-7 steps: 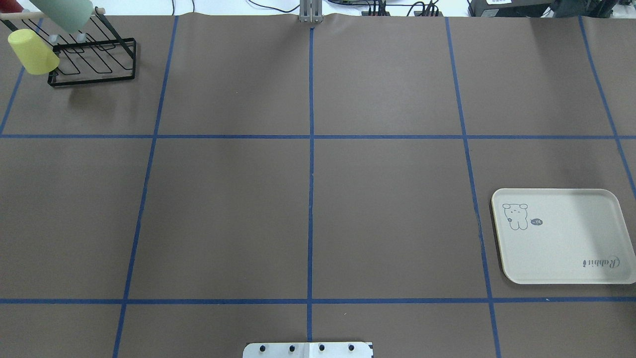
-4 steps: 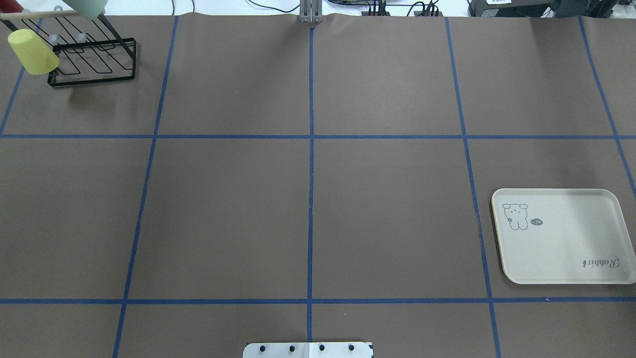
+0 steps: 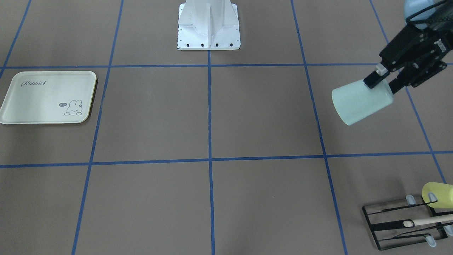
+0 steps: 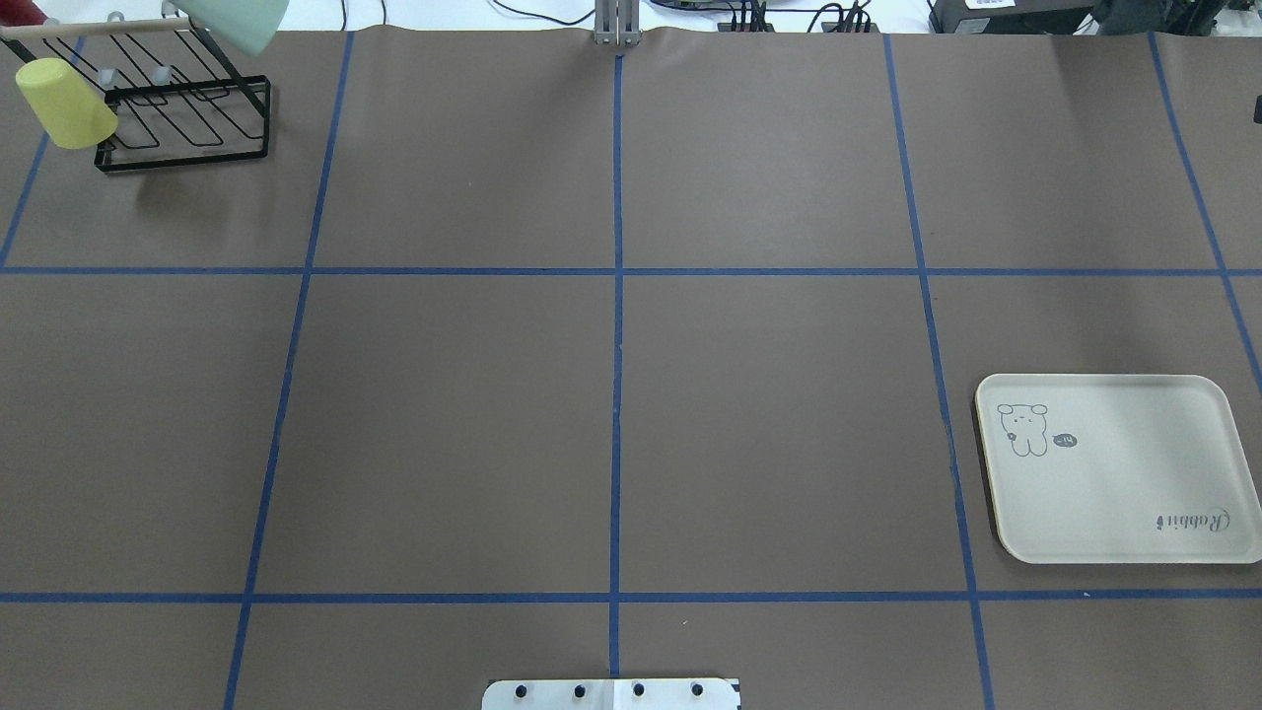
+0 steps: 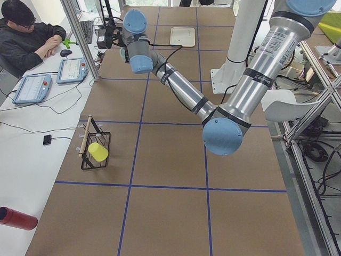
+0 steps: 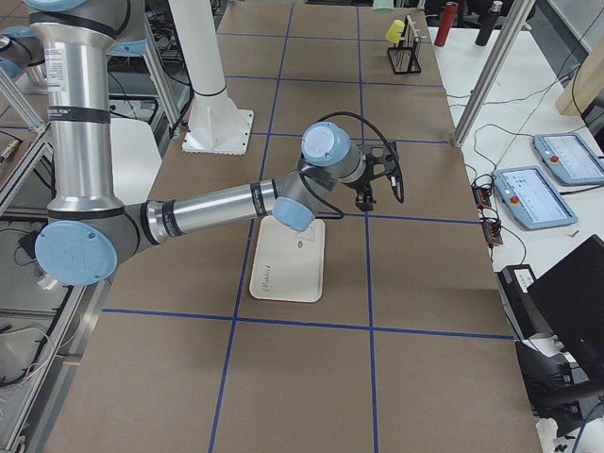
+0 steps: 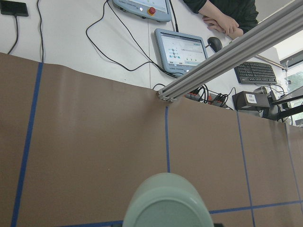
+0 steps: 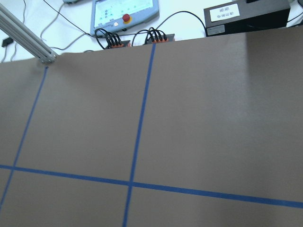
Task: Left arm grabs green cup and hands to right arm on tray
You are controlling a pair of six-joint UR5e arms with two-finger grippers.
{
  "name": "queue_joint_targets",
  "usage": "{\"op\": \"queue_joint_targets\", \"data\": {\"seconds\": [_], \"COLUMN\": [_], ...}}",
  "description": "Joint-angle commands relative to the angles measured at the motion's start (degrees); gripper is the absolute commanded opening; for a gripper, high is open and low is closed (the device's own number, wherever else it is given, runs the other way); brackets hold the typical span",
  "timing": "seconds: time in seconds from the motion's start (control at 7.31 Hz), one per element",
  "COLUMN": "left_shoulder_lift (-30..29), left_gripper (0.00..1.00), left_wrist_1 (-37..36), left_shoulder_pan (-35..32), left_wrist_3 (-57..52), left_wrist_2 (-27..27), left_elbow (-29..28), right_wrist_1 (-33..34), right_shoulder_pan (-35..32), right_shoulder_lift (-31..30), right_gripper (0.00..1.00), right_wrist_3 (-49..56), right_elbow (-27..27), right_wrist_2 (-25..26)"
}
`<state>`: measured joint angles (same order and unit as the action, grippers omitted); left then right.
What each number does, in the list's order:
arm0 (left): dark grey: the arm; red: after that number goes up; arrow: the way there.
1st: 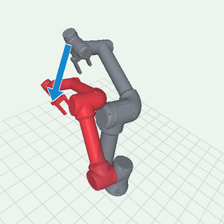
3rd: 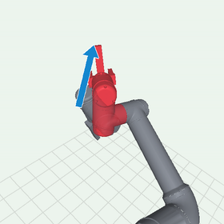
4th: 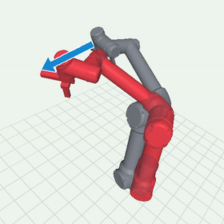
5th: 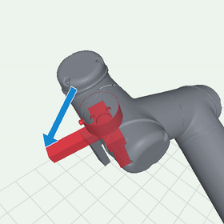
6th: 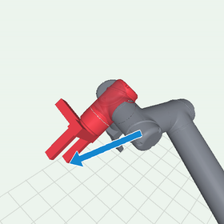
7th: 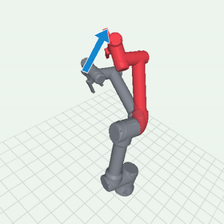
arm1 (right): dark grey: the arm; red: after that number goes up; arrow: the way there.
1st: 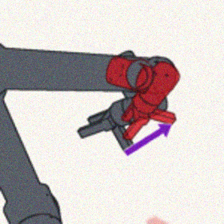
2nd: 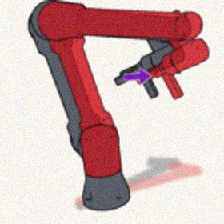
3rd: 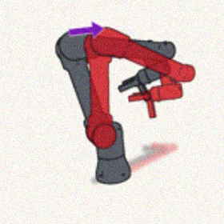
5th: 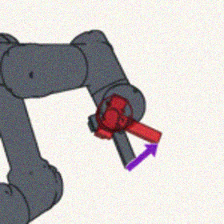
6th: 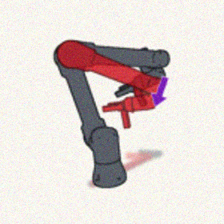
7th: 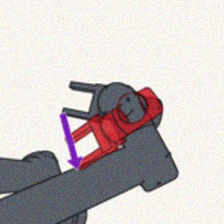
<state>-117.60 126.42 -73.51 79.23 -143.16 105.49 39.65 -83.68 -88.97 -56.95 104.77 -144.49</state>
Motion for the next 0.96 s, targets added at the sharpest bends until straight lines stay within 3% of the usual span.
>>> {"op": "queue_joint_targets", "data": {"seconds": [0.0,0.41,0.68,0.82], "left_shoulder_lift": [-0.5,-0.6,-1.1,-1.9], "left_gripper": [0.03,0.03,0.02,0.02], "left_wrist_1": [3.8,15.7,23.8,23.9], "left_shoulder_pan": [5.7,12.3,18.3,21.0], "left_wrist_3": [10.5,24.5,35.8,38.1], "left_wrist_2": [3.7,9.3,15.9,18.2], "left_elbow": [3.7,5.1,7.3,8.8], "right_wrist_1": [-11.6,-25.6,-28.7,-28.7], "right_shoulder_pan": [1.4,2.4,3.7,5.5], "right_shoulder_lift": [2.6,6.1,8.0,8.0], "right_gripper": [1.0,1.0,0.99,0.99], "right_wrist_3": [-15.6,-32.2,-39.6,-42.0], "right_elbow": [0.0,0.1,2.7,5.0], "right_wrist_2": [0.0,0.4,2.6,4.9]}}
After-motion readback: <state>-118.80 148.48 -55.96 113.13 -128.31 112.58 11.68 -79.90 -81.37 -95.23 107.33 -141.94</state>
